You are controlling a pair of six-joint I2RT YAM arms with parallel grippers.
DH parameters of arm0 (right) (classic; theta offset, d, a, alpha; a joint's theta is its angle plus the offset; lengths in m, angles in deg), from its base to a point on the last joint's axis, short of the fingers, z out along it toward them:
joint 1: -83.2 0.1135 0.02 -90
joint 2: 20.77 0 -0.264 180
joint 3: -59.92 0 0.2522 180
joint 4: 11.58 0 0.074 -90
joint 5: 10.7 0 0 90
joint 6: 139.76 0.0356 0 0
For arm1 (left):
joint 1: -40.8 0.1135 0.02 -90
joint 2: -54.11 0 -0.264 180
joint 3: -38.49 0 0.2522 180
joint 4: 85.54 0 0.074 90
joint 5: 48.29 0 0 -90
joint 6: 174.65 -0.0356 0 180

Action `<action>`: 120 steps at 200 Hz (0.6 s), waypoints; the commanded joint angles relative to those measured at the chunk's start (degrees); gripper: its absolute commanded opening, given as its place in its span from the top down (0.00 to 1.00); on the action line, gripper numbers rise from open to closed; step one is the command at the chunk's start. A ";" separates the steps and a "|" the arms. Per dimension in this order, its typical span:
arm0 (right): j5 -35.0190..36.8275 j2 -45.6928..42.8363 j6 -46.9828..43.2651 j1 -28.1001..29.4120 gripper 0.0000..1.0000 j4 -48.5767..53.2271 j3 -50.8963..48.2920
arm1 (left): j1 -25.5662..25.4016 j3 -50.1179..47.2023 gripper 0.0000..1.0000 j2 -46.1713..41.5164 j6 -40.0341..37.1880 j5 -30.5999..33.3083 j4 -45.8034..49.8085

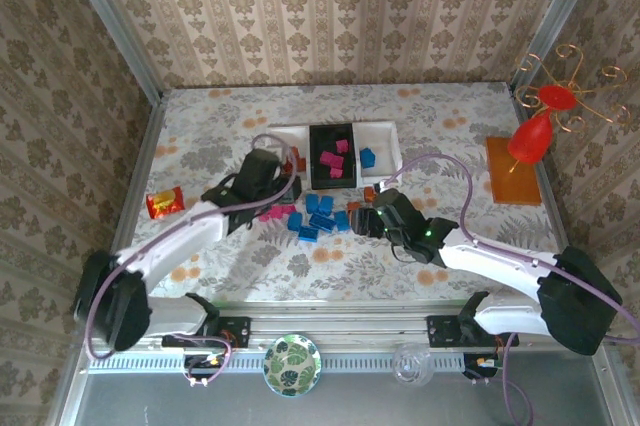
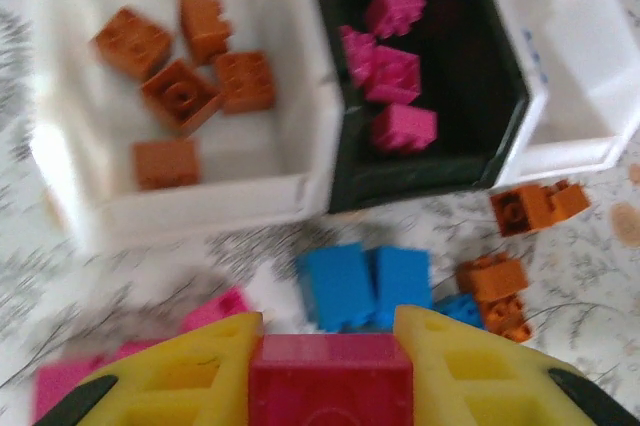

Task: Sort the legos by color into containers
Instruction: Place the lego in the container.

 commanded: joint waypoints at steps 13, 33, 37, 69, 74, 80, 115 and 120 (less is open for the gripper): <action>3.32 -3.90 2.72 -0.27 0.28 2.41 -2.59 | -1.76 15.69 0.69 13.97 -3.92 -1.77 -0.24; 3.41 -5.57 3.88 -0.28 0.28 3.53 -4.50 | -1.65 24.65 0.69 22.27 -5.36 -1.44 1.79; 3.40 -6.01 4.11 -0.28 0.28 3.77 -4.86 | -1.68 26.21 0.69 23.95 -5.58 -1.43 2.46; 3.82 -10.19 5.66 -0.27 0.28 5.82 -7.79 | -1.59 38.82 0.67 35.62 -6.73 -0.74 7.76; 3.85 -10.85 5.77 -0.30 0.28 6.19 -8.14 | -1.58 40.52 0.66 37.10 -6.83 -0.65 8.56; 3.98 -11.61 5.86 -0.30 0.28 6.50 -8.45 | -1.50 42.47 0.63 38.73 -6.98 -0.64 9.51; 4.08 -13.51 5.75 -0.26 0.27 8.14 -8.79 | -1.55 49.13 0.39 41.72 -6.90 -1.12 12.25; 4.10 -13.41 5.77 -0.26 0.27 8.11 -8.75 | -1.59 49.38 0.36 41.10 -6.88 -1.26 12.22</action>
